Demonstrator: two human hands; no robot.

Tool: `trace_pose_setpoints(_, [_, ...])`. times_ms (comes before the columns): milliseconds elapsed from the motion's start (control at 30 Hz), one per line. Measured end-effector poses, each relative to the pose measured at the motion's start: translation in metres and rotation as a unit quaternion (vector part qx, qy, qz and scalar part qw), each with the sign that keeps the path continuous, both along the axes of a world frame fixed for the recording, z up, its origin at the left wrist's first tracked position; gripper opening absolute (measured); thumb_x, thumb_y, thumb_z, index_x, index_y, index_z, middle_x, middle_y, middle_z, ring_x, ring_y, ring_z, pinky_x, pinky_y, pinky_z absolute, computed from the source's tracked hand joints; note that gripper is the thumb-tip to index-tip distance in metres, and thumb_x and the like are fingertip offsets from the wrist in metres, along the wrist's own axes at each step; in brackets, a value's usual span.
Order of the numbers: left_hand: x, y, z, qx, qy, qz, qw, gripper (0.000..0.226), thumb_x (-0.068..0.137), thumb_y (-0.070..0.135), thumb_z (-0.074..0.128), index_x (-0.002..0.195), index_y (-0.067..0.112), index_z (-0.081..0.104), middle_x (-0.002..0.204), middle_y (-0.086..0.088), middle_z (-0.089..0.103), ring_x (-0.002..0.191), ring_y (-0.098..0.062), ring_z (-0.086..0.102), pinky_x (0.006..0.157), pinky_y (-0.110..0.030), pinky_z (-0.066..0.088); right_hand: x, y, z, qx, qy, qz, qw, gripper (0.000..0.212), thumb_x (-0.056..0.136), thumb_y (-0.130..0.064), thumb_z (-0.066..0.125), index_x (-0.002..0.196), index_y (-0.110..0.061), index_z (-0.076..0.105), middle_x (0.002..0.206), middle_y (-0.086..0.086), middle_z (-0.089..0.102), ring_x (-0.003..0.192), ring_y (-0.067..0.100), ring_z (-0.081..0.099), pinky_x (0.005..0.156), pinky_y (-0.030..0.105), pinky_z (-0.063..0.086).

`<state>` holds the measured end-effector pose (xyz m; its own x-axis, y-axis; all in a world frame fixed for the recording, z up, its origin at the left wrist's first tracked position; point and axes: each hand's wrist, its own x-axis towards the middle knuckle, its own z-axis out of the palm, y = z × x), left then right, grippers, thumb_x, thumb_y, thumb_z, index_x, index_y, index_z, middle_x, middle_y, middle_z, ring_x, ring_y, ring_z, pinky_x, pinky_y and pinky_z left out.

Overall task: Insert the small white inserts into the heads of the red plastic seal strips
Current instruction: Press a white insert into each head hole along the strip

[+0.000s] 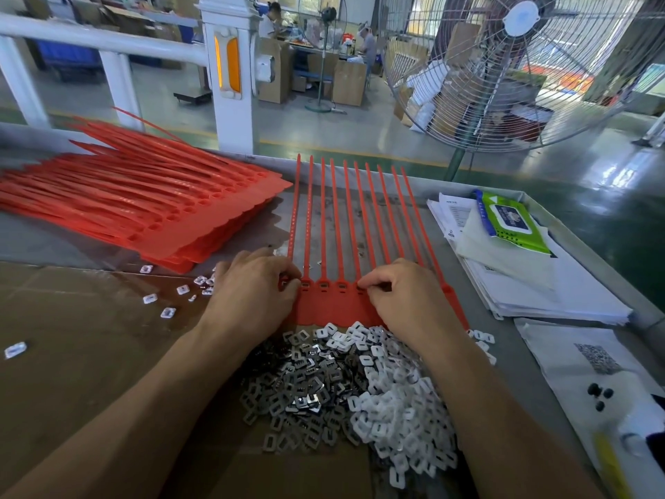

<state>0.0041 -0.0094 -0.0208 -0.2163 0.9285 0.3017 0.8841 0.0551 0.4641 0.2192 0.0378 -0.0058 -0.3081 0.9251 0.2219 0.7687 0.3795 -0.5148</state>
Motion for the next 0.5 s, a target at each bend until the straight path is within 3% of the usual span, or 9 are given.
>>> trace_pose_setpoints(167, [0.0002, 0.0001, 0.0014, 0.002, -0.004, -0.002, 1.000, 0.016, 0.094, 0.039, 0.062, 0.105, 0.037, 0.073, 0.107, 0.015, 0.060, 0.115, -0.016, 0.050, 0.105, -0.046, 0.030, 0.0029, -0.0041, -0.0006, -0.006, 0.075, -0.014, 0.997, 0.022, 0.099, -0.011, 0.064, 0.105, -0.024, 0.081, 0.105, -0.016, 0.069, 0.075, -0.021, 0.058, 0.066, -0.006, 0.038])
trace_pose_setpoints(300, [0.0004, -0.0004, 0.0021, -0.001, -0.004, -0.004, 1.000, 0.017, 0.094, 0.039, 0.061, 0.106, 0.037, 0.072, 0.108, 0.015, 0.060, 0.116, -0.015, 0.049, 0.105, -0.045, 0.029, 0.0012, -0.0050, -0.0012, -0.002, 0.076, -0.018, 0.997, 0.022, 0.100, -0.011, 0.063, 0.107, -0.022, 0.080, 0.105, -0.014, 0.072, 0.068, -0.016, 0.060, 0.063, -0.004, 0.040])
trace_pose_setpoints(500, [0.0004, -0.0014, 0.0035, -0.003, -0.004, -0.008, 1.000, 0.017, 0.095, 0.039, 0.061, 0.107, 0.036, 0.072, 0.108, 0.014, 0.060, 0.115, -0.016, 0.049, 0.105, -0.046, 0.030, -0.0008, -0.0105, 0.0069, -0.009, 0.041, 0.028, 0.999, 0.014, 0.099, -0.021, 0.068, 0.105, -0.028, 0.078, 0.109, -0.017, 0.070, 0.091, -0.010, 0.060, 0.074, -0.002, 0.039])
